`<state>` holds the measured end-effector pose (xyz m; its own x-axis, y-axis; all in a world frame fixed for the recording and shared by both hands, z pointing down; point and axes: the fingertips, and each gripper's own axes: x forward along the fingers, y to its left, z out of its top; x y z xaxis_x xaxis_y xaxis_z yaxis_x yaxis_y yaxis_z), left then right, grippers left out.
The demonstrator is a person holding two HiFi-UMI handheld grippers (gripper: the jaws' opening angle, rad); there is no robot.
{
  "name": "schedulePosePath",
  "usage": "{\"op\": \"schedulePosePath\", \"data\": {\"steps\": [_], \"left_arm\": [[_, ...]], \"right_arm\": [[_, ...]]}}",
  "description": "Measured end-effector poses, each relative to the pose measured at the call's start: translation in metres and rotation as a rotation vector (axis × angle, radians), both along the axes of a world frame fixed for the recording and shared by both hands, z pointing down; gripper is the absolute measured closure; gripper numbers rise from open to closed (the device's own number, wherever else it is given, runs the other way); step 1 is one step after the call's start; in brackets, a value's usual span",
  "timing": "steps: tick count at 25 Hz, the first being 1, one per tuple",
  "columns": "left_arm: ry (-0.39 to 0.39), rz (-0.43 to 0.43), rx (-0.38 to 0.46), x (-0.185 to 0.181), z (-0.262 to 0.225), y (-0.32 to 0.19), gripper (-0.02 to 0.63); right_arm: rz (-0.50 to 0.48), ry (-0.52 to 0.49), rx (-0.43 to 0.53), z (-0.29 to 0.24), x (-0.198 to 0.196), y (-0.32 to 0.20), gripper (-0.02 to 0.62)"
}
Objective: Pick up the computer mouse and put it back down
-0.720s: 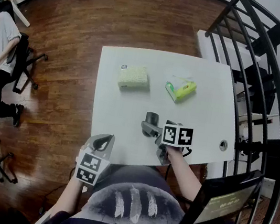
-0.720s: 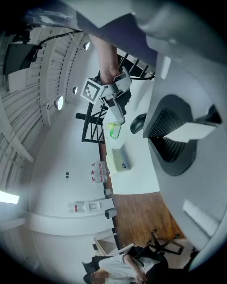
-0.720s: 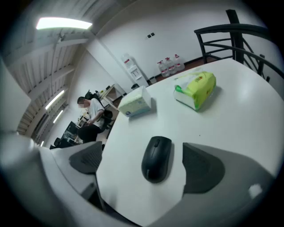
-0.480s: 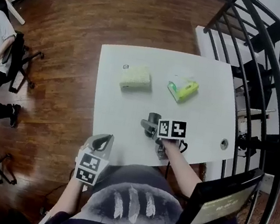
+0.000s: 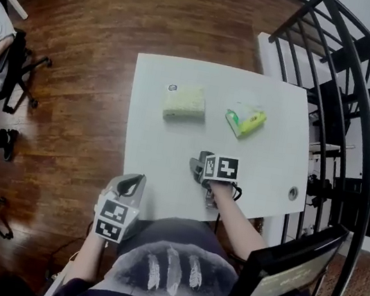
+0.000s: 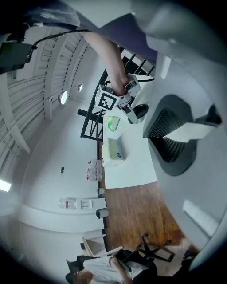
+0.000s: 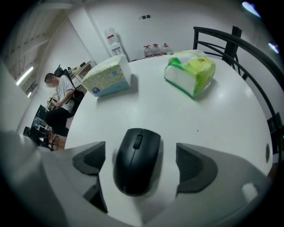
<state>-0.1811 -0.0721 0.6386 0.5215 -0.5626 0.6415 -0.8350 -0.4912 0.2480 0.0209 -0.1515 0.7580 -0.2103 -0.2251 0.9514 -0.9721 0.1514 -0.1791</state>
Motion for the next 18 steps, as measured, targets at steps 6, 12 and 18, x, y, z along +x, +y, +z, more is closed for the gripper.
{"op": "schedulePosePath", "data": {"steps": [6, 12, 18], "left_arm": [[0.014, 0.001, -0.011, -0.0033, 0.005, -0.0002, 0.591], [0.009, 0.005, -0.01, -0.0061, 0.0057, 0.0019, 0.591], [0.004, 0.019, -0.014, -0.002, 0.0064, 0.0057, 0.591]], "right_arm": [[-0.021, 0.117, -0.005, 0.0038, 0.006, 0.0009, 0.15], [-0.025, 0.147, -0.006, 0.004, 0.0047, 0.0009, 0.158], [-0.063, 0.152, 0.004, 0.0003, 0.005, 0.0021, 0.276]]}}
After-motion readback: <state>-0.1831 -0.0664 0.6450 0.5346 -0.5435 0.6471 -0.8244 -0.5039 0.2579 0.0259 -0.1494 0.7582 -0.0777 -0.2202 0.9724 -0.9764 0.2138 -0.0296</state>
